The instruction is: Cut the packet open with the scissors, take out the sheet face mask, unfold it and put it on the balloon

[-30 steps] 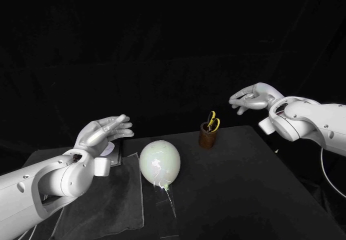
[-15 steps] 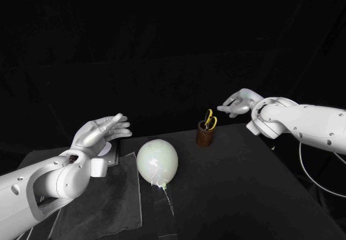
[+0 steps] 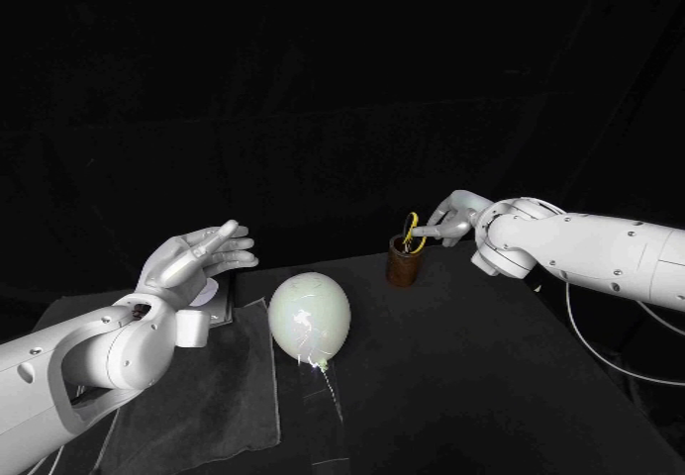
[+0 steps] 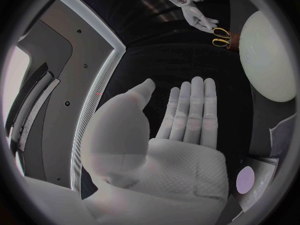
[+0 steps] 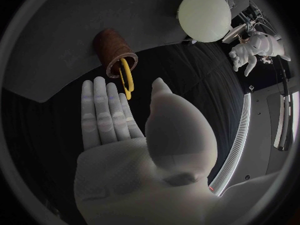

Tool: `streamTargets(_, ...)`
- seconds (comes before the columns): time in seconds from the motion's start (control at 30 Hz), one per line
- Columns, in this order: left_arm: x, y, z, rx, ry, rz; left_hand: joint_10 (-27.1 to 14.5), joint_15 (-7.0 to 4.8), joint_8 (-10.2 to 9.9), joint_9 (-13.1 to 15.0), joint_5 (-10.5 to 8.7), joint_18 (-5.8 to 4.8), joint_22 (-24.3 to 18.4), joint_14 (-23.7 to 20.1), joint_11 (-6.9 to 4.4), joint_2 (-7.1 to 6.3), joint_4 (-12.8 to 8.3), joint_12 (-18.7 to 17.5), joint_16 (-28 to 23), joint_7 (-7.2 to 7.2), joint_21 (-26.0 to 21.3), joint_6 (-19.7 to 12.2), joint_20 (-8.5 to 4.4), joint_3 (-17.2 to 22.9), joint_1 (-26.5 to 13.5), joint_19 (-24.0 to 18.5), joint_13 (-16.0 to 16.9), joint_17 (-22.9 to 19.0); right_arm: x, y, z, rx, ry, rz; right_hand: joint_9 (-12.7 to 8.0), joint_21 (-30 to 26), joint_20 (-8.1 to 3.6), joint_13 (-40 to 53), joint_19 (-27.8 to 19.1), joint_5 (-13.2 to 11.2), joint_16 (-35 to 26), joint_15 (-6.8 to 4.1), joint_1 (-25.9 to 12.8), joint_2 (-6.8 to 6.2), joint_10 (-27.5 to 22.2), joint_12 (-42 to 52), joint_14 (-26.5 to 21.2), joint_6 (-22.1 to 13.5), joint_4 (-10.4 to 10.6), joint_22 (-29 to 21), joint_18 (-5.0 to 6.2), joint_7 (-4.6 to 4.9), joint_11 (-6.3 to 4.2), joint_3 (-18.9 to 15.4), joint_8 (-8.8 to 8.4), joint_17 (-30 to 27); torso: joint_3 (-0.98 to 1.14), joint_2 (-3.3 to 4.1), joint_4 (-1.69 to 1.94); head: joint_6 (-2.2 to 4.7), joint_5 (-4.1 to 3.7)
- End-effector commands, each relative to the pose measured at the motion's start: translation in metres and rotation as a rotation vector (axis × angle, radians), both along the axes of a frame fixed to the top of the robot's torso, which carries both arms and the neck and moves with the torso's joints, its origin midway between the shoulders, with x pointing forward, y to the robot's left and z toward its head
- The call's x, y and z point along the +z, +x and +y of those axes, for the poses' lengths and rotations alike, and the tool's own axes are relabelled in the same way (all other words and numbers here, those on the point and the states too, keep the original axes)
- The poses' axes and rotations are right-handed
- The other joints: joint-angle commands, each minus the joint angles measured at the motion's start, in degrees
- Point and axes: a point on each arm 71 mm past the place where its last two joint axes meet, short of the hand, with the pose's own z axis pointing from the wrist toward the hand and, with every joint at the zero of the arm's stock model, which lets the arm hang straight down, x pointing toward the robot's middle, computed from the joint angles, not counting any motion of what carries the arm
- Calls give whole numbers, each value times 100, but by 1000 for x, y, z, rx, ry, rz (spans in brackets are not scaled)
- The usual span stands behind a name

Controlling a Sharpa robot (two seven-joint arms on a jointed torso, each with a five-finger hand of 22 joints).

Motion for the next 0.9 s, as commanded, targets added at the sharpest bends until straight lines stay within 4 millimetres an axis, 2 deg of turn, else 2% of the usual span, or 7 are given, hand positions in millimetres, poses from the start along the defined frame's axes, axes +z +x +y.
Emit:
streamTargets(0.03, 1, 0, -2, -19, -23, 0, -2, 11, -24, -2, -4, 24, -12, -44, 31, 47, 26, -32, -26, -7, -32, -23, 50, -34, -11, -6, 9, 15, -4, 0, 2, 10, -44, 33, 14, -30, 19, 3, 21, -22, 35, -9, 47, 109, -12, 40, -48, -23, -9, -8, 60, 346, -11, -44, 42, -22, -2, -4, 5, -4, 6)
streamTargets(0.2, 1, 1, 0, -15, -21, 3, 4, 9, -20, 0, -4, 27, -18, -44, 26, 68, 44, -30, -25, -14, -37, -13, 54, -42, 6, -2, 14, 24, -6, 1, 4, 7, -45, 35, 29, -32, 1, 12, 71, 26, 104, -35, 210, 262, 64, 100, -20, 45, -20, -13, 65, 310, -45, -90, 113, -62, -4, -8, 4, -8, 31)
streamTargets(0.43, 0, 3, 1, -11, -26, 10, 4, 5, -21, 2, -4, 30, -27, -45, 22, 110, 75, -32, -22, -16, -44, -8, 58, -53, 46, 8, 19, 41, -11, 2, 10, 8, -46, 45, 49, -12, -66, 28, 223, 197, 236, -112, 733, 552, 261, 222, 107, 205, -39, -8, 67, 215, -137, -103, 239, -131, 2, -7, 2, 12, 35)
streamTargets(0.9, -1, 3, 1, -14, -34, 16, -3, 5, -27, 2, -4, 32, -37, -48, 23, 161, 114, -39, -21, -15, -51, -12, 61, -62, 80, 17, 22, 57, -18, 10, 13, -28, -49, 23, 47, 47, -174, 39, 453, 364, 393, -234, 951, 781, 556, 324, 357, 461, -24, 19, 71, 71, -280, -149, 350, -155, 3, -2, 2, 12, 26)
